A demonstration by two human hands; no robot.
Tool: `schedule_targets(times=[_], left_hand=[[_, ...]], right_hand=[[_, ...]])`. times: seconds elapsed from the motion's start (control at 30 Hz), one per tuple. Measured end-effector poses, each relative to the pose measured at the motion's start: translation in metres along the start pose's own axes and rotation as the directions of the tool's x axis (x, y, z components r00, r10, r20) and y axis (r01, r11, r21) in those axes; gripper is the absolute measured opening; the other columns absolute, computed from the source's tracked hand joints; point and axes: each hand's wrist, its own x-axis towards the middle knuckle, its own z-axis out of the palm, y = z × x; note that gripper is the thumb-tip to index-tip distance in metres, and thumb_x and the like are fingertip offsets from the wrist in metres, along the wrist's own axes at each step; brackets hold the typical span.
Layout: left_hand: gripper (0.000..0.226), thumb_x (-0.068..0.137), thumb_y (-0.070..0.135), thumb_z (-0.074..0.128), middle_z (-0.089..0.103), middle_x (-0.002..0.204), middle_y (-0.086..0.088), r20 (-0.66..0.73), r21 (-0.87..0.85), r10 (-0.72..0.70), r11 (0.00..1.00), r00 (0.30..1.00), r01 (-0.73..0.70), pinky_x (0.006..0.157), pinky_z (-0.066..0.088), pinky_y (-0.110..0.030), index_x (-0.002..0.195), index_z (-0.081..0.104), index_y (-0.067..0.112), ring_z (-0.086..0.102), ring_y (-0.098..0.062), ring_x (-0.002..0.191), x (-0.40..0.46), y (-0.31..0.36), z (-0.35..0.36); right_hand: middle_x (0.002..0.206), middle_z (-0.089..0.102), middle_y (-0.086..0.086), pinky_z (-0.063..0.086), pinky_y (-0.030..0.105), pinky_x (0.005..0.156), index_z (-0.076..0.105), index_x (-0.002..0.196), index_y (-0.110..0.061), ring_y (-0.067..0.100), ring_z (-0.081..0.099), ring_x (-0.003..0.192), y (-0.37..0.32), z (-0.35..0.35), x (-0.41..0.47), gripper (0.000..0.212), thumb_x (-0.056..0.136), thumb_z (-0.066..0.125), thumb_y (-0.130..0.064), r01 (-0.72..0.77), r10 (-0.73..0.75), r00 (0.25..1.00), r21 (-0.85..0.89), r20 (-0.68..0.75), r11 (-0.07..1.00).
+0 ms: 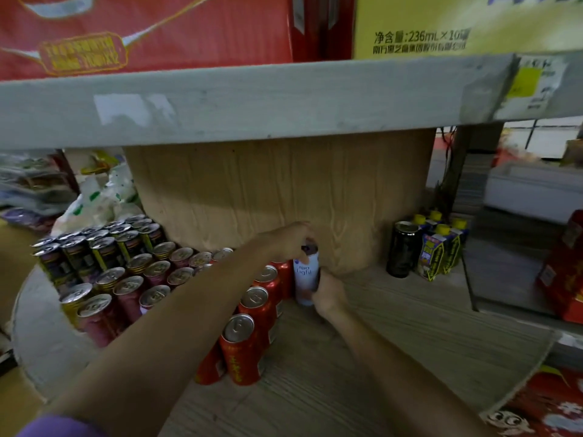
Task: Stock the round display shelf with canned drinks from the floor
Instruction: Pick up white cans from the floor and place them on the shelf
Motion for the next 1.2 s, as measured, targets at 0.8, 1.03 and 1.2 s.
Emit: schedule_targets(times=[0.8,1.03,1.2], left_hand=[[0.036,0.088,0.026,0.067,0.060,0.121,-0.012,-0.188,-0.015,-0.214,0.976,0.959,0.215,0.092,0.046,-0.035,0.117,0.064,0.005,0.058,-0.026,0.108,-0.025,0.039,0.012],[0.039,0.086,0.016,0.065,0.060,0.121,-0.011,-0.326,-0.063,-0.198,0.980,0.925,0.188,0.087,0.041,-0.029,0.124,0.058,0.012,0.057,-0.027,0.110,-0.067,0.054,0.003],[0.032,0.088,0.018,0.065,0.067,0.116,-0.009,-0.267,-0.171,-0.203,0.972,0.942,0.161,0.089,0.042,-0.026,0.118,0.064,0.008,0.060,-0.024,0.110,-0.096,0.069,0.003]], right_hand=[[0.113,0.062,0.013,0.052,0.037,0.088,0.056,0.115,-0.004,0.030,0.062,0.106,-0.011,-0.003,0.028,0.040,0.081,0.074,-0.017,-0.062,0.075,0.991,-0.124,0.109,0.990],[0.098,0.065,0.009,0.038,0.025,0.066,0.060,0.095,-0.009,0.020,0.060,0.089,-0.020,-0.018,-0.013,0.014,0.091,0.065,-0.022,-0.040,0.041,0.999,-0.114,0.003,0.993],[0.093,0.065,0.006,0.043,0.027,0.076,0.061,0.091,-0.015,0.025,0.063,0.097,-0.025,-0.027,-0.058,0.006,0.088,0.066,-0.014,-0.058,0.056,0.998,-0.075,-0.028,0.995]])
